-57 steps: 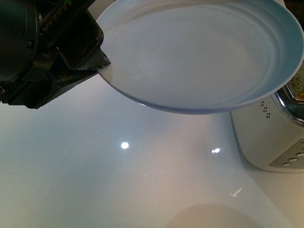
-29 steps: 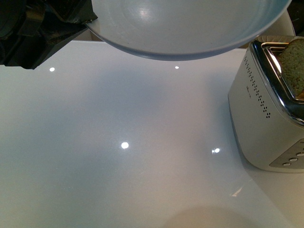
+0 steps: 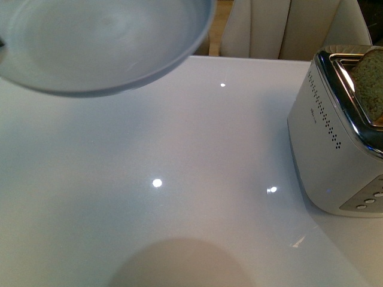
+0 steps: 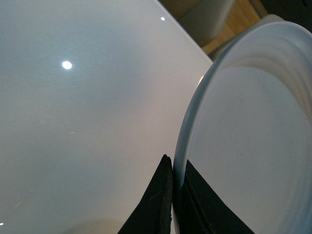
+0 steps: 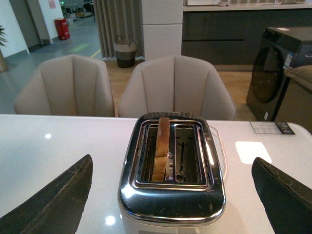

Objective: Left arm holds plate, right arm toasts bread

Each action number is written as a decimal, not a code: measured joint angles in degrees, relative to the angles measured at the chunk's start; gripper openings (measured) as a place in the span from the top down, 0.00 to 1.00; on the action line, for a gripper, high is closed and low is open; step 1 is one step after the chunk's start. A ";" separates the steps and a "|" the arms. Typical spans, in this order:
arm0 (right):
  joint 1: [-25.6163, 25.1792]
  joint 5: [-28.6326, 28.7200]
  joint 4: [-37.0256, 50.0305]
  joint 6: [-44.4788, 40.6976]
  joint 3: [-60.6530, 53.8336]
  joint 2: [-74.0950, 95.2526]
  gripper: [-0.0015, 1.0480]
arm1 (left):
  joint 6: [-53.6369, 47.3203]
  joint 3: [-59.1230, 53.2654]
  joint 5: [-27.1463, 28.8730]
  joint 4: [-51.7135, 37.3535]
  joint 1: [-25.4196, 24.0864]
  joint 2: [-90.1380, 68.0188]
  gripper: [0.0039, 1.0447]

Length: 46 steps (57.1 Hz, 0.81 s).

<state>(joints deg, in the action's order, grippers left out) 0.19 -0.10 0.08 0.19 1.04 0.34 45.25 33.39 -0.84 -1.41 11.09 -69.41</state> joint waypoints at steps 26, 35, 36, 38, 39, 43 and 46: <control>0.00 0.00 0.00 0.00 0.00 -0.02 0.09 | -15.54 -11.34 -9.44 -16.57 -20.81 -17.22 0.97; 0.00 -0.02 0.00 0.00 0.00 -0.02 0.09 | -15.61 -12.52 -11.04 -26.56 -20.92 -26.86 0.97; 0.00 0.00 0.00 0.00 0.00 -0.02 0.09 | -15.61 -12.52 -11.13 -28.02 -20.92 -28.26 0.97; 0.00 0.00 0.00 0.00 0.00 -0.02 0.09 | -15.65 -12.50 -11.26 -30.18 -20.92 -30.32 0.97; 0.00 0.00 0.00 0.00 0.00 -0.02 0.09 | -15.65 -12.48 -11.39 -31.50 -20.90 -31.67 0.97; 0.00 0.00 0.00 0.00 0.00 -0.02 0.09 | -15.65 -12.20 -12.15 -34.73 -20.85 -35.69 0.97; 0.00 0.00 0.00 0.00 0.00 -0.02 0.09 | -15.72 -11.58 -12.81 -36.68 -20.85 -38.91 0.97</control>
<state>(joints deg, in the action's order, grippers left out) 0.19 -0.10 0.08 0.19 1.04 0.32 29.54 21.80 -13.65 -38.09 -9.76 -108.31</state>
